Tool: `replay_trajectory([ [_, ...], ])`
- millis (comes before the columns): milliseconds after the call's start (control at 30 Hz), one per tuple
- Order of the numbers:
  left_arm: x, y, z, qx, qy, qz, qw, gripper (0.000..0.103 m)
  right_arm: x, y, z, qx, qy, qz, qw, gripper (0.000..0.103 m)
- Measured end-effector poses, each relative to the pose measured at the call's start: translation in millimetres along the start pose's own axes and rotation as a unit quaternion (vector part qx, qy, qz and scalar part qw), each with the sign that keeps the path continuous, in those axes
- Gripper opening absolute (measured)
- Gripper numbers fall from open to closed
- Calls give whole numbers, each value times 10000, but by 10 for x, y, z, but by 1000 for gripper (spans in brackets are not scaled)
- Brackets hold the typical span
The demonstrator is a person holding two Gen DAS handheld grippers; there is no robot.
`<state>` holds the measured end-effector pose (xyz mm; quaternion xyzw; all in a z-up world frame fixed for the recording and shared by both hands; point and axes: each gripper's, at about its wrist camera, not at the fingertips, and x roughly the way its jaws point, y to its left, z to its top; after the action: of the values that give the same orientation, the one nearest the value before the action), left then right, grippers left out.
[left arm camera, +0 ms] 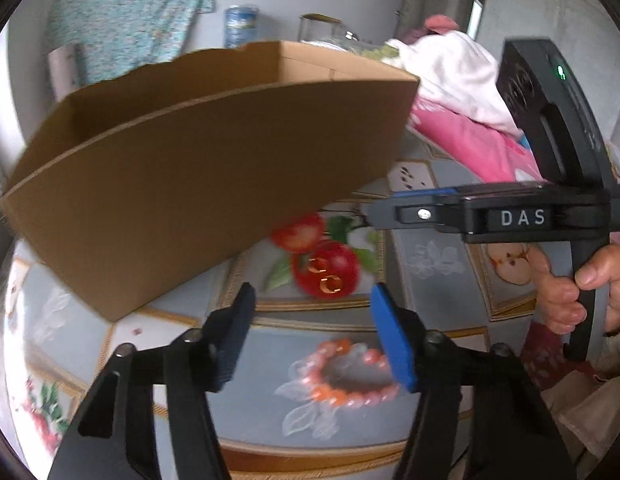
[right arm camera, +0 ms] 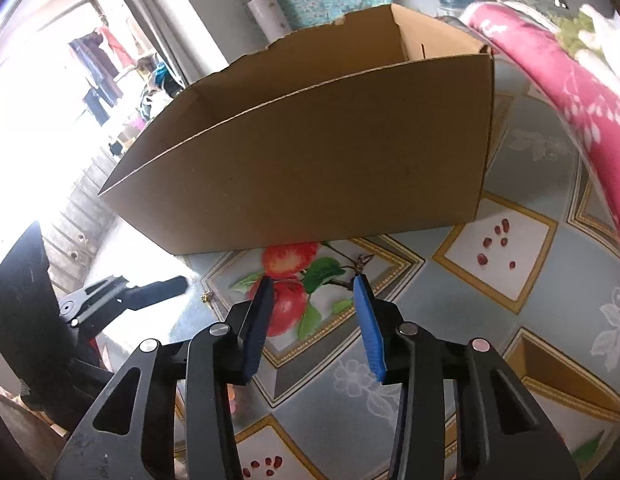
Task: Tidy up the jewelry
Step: 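Move the left tool toward the gold ring earrings on the red apple print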
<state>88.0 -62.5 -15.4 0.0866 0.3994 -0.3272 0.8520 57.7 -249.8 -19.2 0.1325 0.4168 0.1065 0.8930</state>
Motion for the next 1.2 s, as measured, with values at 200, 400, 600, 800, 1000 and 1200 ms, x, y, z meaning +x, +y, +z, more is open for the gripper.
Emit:
replay_trajectory([
  [200,201,-79,48,61,220,-148,9996,33,57,-5,-4,-1,12,14,10000,35],
  [400,275,-106,66,168,278,-107,9994,23,50,-86,-20,44,19,50,10000,34],
  [600,331,-166,99,331,281,42,9990,12,36,-167,-47,115,19,90,9999,34],
  [800,397,-194,129,349,271,73,9990,9,-3,-203,-68,144,-15,106,9998,34],
  [1000,333,-155,94,350,283,53,9990,8,-44,-190,-62,110,-55,118,9999,34],
  [1200,265,-47,29,182,357,161,9991,0,-46,-34,-55,-239,-52,233,9994,34],
])
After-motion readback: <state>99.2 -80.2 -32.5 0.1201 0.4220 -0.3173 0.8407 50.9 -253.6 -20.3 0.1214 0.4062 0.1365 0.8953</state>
